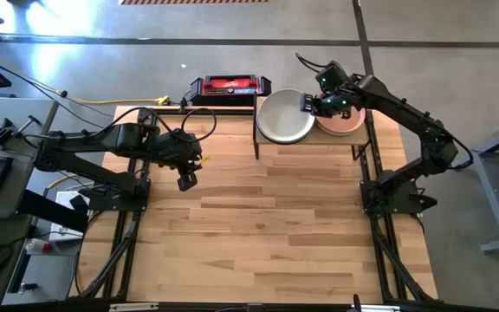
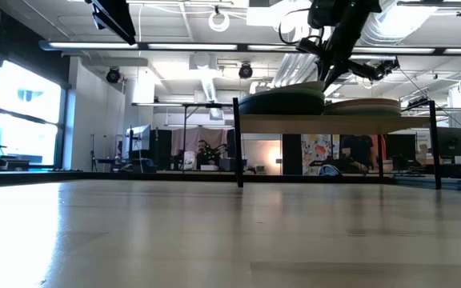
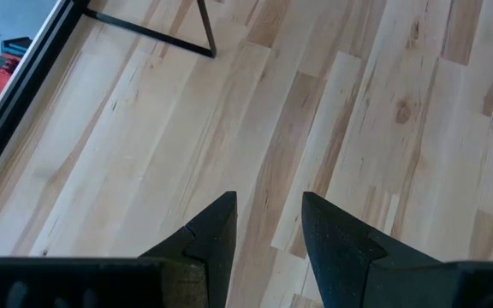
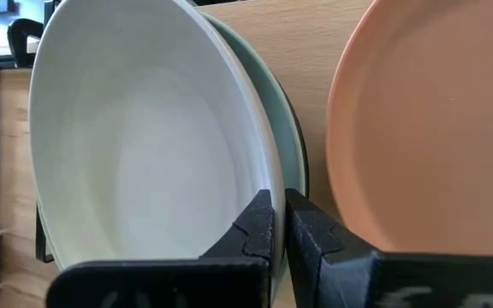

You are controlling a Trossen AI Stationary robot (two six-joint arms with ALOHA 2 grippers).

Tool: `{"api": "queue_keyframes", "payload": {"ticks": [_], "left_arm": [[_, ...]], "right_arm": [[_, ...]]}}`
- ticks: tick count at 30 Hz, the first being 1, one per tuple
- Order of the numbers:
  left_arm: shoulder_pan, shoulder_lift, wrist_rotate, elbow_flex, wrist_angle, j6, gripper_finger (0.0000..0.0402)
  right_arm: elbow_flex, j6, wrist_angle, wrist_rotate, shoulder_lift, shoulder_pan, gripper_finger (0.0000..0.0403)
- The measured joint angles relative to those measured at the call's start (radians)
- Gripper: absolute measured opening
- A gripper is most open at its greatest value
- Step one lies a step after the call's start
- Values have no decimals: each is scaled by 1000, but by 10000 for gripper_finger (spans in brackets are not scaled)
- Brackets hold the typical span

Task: Place and stack plates onto a shelf
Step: Stack the gray plate on top of the light green plate on the shelf

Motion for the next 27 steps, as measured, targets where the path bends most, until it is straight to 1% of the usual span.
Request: {"api": "queue_keyframes", "payload": {"ticks": [7, 13, 24, 27], "left_arm": [[0, 0, 0, 0, 0, 0, 122], [0, 0, 0, 0, 0, 0, 122], [0, 0, 0, 0, 0, 0, 122], [0, 0, 0, 0, 0, 0, 122]], "right_arm": [[0, 28, 0, -8, 0, 0, 1], [0, 30, 1, -54, 0, 0, 1], [0, 53, 2, -56, -1, 0, 1], [0, 77, 2, -39, -1, 0, 1]]}}
